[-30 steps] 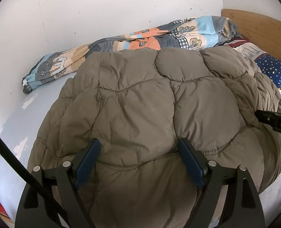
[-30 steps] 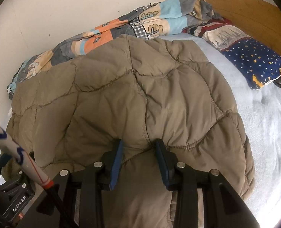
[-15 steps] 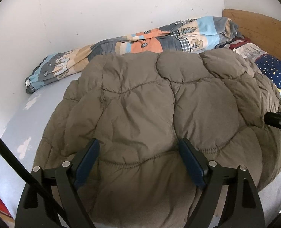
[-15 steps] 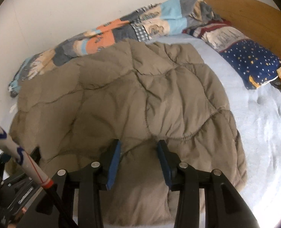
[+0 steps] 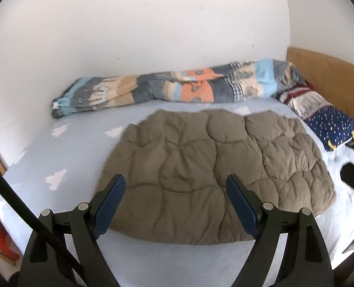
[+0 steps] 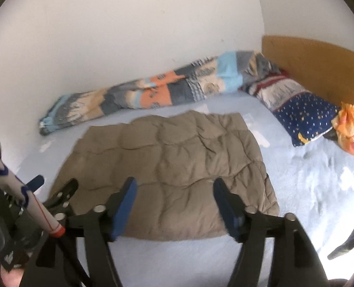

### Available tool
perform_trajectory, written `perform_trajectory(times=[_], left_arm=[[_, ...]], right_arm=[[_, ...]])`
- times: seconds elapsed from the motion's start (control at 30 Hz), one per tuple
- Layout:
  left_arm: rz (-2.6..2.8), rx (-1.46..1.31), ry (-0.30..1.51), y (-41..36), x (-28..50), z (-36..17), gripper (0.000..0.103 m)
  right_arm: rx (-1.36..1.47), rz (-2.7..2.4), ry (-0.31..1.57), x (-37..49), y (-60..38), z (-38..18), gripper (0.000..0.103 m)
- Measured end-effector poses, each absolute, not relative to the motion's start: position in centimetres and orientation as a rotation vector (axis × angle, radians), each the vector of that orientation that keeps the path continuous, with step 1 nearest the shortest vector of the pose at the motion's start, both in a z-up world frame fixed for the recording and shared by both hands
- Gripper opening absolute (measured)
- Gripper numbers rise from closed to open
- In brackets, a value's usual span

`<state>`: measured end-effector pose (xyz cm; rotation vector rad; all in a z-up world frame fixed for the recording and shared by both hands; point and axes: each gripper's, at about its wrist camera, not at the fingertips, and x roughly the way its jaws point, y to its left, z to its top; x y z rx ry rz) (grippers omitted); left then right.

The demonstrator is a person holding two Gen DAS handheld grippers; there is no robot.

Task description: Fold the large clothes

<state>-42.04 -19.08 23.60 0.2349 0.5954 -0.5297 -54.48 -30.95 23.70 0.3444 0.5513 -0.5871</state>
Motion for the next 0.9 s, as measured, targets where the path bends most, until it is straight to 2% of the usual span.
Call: perform_trajectory(times=[0.13,0.53,0.9], left_arm=[[-0.492,0.218,0.553,-16.5,-43.8,25.8,0.09],[-0.454,0.195,0.56,-11.9,-46.6,27.9,0.093],[-0.437,0.191,0.567,-11.6,-46.3,27.7,0.094]], right_arm=[[0.27,-0.56,0.53,-55.5,-27.8,25.7,0.078],[0.2,-0.508,0.466,-58.3,-21.4,29.2,0.091],[0.184,-0.504,0.498,-57.3,-20.9,28.5,0.093]])
